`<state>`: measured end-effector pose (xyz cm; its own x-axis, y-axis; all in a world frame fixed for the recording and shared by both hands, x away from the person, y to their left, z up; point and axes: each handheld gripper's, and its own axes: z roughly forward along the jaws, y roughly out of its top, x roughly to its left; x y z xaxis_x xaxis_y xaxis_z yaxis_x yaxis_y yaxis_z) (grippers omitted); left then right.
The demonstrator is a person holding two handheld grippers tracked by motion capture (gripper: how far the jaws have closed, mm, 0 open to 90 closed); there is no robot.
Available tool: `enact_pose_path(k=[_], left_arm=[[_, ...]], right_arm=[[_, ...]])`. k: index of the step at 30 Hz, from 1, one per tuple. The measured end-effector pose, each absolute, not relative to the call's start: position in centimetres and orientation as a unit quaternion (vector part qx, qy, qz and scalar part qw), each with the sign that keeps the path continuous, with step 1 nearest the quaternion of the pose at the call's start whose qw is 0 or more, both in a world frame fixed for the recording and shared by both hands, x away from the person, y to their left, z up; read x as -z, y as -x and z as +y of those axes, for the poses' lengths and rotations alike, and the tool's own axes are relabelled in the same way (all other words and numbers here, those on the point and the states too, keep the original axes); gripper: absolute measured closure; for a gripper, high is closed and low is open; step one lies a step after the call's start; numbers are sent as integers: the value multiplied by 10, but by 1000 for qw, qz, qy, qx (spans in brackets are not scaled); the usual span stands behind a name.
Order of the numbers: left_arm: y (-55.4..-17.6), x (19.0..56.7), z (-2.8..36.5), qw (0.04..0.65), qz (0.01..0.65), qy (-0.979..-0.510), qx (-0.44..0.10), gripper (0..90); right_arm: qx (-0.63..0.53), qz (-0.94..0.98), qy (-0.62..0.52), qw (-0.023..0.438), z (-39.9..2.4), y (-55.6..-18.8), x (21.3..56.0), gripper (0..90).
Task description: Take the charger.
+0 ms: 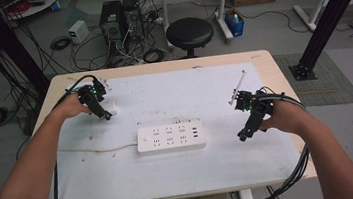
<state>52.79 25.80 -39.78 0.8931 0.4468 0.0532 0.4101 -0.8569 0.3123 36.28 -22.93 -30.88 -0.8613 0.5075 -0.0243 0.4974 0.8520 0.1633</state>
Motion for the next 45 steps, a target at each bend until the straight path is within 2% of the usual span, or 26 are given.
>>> enact_pose_path(k=[5,11,12,19,29,36,45], left_arm=[[-533,401,254,162,227,-958,-71,127],[-536,407,254,162,231,-957,-65,189],[-536,407,255,163,229,-958,-63,223],[-537,409,255,165,236,-956,-60,266],[-537,413,255,161,224,-959,-56,418],[-532,409,258,169,232,-956,-63,424],[-499,369,261,201,219,-952,-80,424]], right_arm=[[-68,961,-265,32,-230,-363,310,11],[-70,961,-264,32,-229,-364,310,10],[-69,961,-267,32,-229,-363,310,10],[-69,961,-264,33,-229,-365,311,10],[-72,960,-268,33,-234,-366,313,11],[-75,958,-275,30,-234,-366,314,26],[-87,955,-279,41,-235,-366,314,34]])
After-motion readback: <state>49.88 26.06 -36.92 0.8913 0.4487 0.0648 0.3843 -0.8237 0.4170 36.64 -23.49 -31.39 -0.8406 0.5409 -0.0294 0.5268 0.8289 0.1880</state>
